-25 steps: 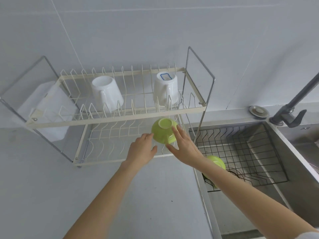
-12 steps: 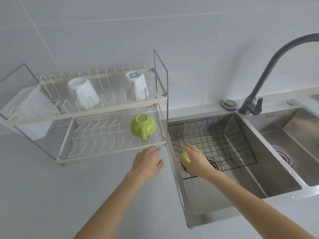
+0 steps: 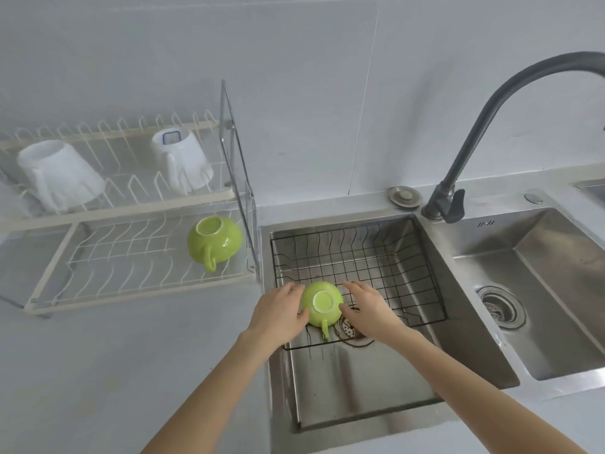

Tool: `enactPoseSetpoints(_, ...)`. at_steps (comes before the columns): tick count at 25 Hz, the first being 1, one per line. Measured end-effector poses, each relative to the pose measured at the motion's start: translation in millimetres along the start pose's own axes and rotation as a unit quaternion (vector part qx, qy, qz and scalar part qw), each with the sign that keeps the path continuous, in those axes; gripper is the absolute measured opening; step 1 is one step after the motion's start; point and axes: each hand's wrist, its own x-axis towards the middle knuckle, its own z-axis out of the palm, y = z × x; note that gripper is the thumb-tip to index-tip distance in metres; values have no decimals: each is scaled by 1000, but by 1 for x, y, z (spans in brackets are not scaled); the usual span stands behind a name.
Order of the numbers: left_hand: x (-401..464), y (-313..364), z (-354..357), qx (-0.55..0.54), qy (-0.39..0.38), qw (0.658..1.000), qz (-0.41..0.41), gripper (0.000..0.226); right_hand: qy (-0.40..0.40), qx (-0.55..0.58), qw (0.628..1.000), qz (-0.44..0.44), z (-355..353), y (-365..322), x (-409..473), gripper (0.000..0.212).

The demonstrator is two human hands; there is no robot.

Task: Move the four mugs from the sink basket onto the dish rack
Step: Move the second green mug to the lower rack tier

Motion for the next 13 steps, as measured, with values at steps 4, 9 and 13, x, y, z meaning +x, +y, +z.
enactPoseSetpoints(4,28,15,19,-9,-43,998,-34,52,-29,7,1000,7,-7,27,20,55)
enactPoseSetpoints(9,60,21,41,-65,-87,991,-80,53,-71,33,996,33,-2,48,44,55)
enactPoseSetpoints(13,85,19,61,-186,-105,966,-143,57,-102,63,991,58,5,57,65,54)
